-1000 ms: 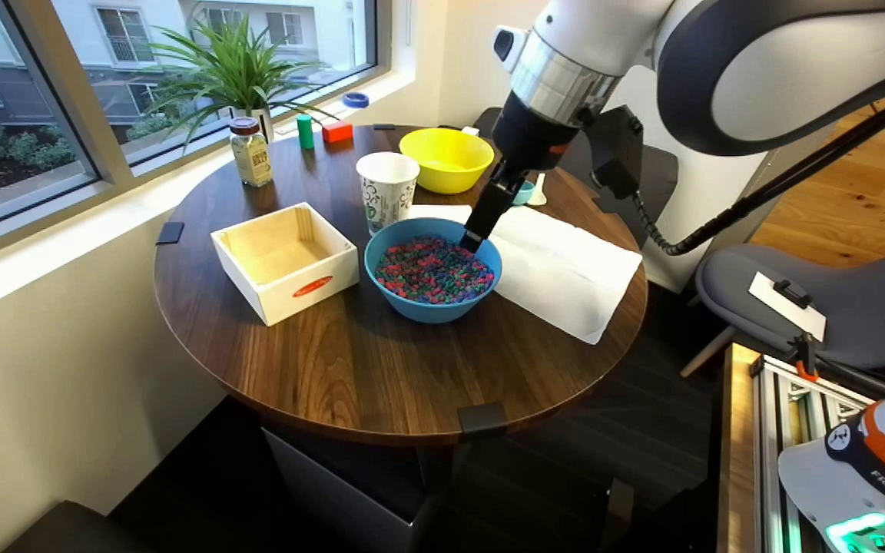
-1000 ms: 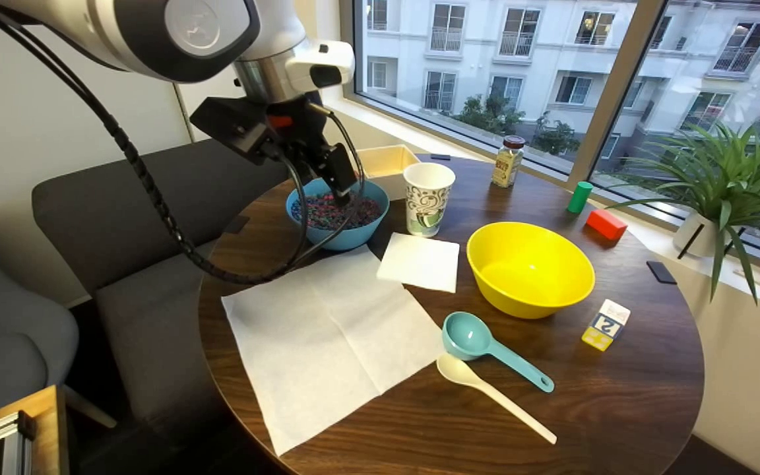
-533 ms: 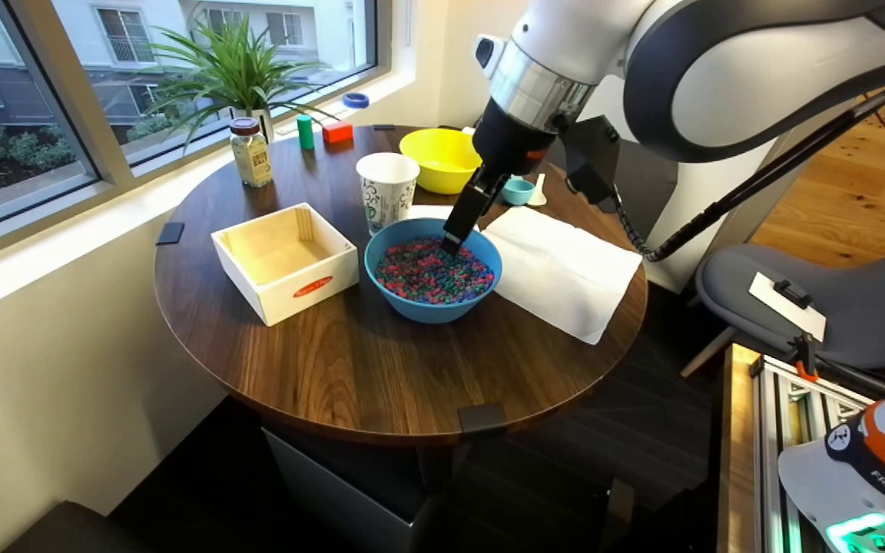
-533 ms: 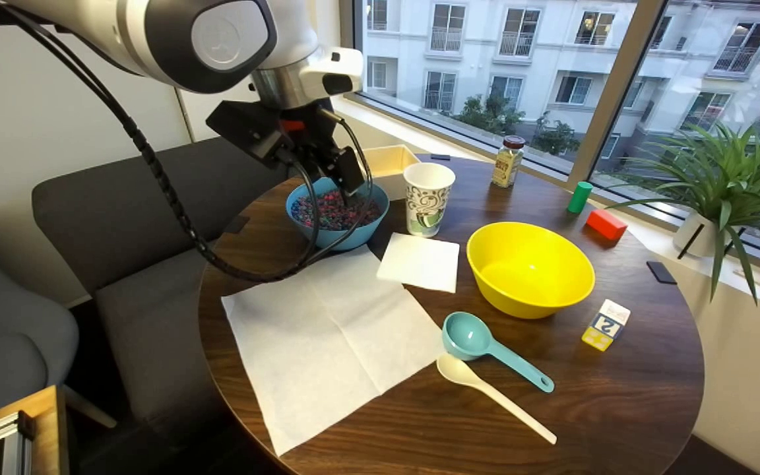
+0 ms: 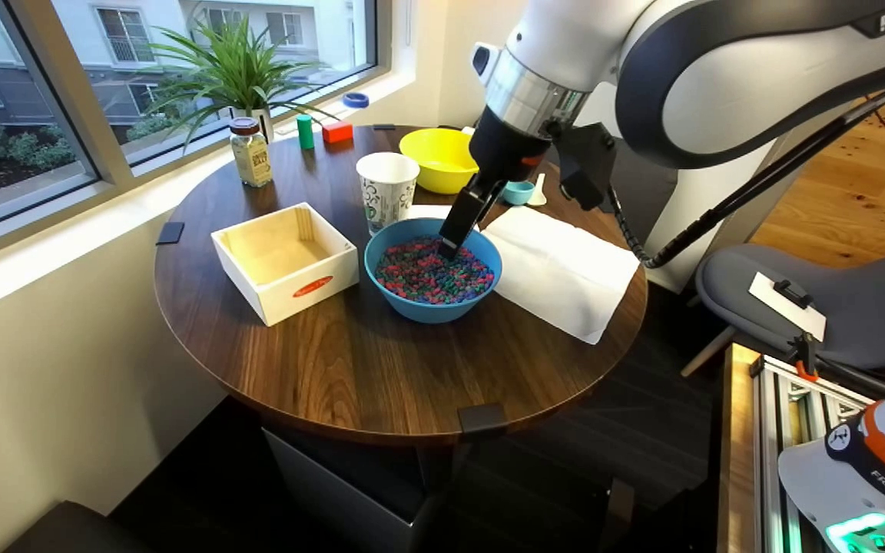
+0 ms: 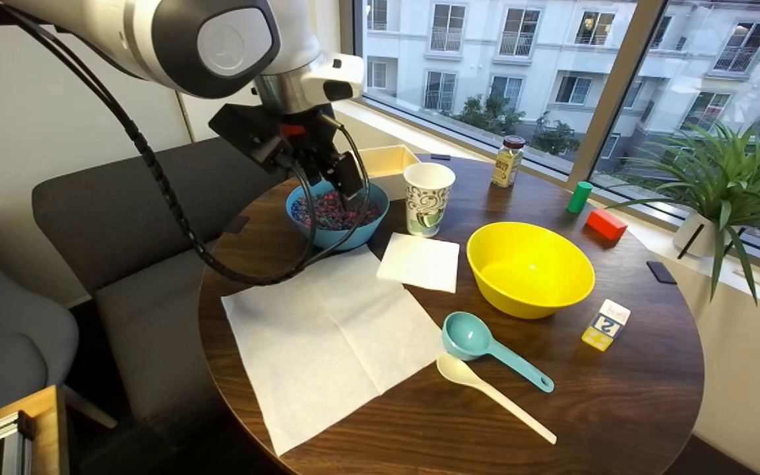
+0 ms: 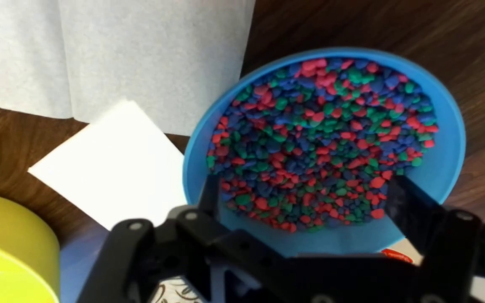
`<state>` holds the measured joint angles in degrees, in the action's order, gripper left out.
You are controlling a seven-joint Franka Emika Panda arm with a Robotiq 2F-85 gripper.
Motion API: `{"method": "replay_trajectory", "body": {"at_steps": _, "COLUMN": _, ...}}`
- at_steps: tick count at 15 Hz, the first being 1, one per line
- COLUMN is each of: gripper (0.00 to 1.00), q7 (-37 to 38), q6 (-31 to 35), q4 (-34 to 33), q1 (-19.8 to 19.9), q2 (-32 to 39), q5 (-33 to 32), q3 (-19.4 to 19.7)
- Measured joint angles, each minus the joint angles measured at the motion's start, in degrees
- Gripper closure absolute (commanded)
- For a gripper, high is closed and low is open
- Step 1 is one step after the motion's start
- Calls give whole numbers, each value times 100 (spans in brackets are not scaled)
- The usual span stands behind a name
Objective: Put some of the contents of the blue bowl onto the napkin on the right and then fold the napkin
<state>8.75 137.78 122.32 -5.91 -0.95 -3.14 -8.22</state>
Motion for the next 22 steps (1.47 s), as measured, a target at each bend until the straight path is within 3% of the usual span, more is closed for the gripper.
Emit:
{"method": "replay_trajectory", "body": {"at_steps": 7, "gripper": 0, "q7": 255, "q6": 11, "q4": -167, "q1": -48, "q2": 481, "q5": -6, "q3": 1}}
{"method": "replay_trajectory", "body": {"at_steps": 8, "gripper": 8, "q7": 263, "q6": 15, "q4": -207, "q1": -48, "q2": 546, "q5": -8, "q3": 1}}
{"method": "replay_trajectory", "body": {"at_steps": 9, "gripper": 24, "q7": 270, "q6": 22, "q4": -247, "q1": -49, "q2": 606, "q5": -11, "q3": 1}}
{"method": "replay_trajectory", "body": {"at_steps": 10, "gripper": 34, "q7": 277, "q6": 31, "q4": -285, "q1": -51, "q2": 658, "q5": -14, "q3": 2}}
{"method": "replay_trajectory", "body": {"at_steps": 18, "gripper": 94, "q7": 379, "q6": 33, "q4": -575, "q1": -88, "q2": 954, "q5": -45, "q3": 15}}
{"method": "replay_trajectory", "body": {"at_steps": 19, "gripper": 99, "q7": 381, "q6": 33, "q4": -600, "q1": -89, "q2": 976, "q5": -46, "q3": 17}}
{"method": "replay_trajectory", "body": {"at_steps": 22, "gripper": 97, "q7": 388, "q6": 33, "q4": -663, "q1": -94, "q2": 1030, "q5": -46, "q3": 18}}
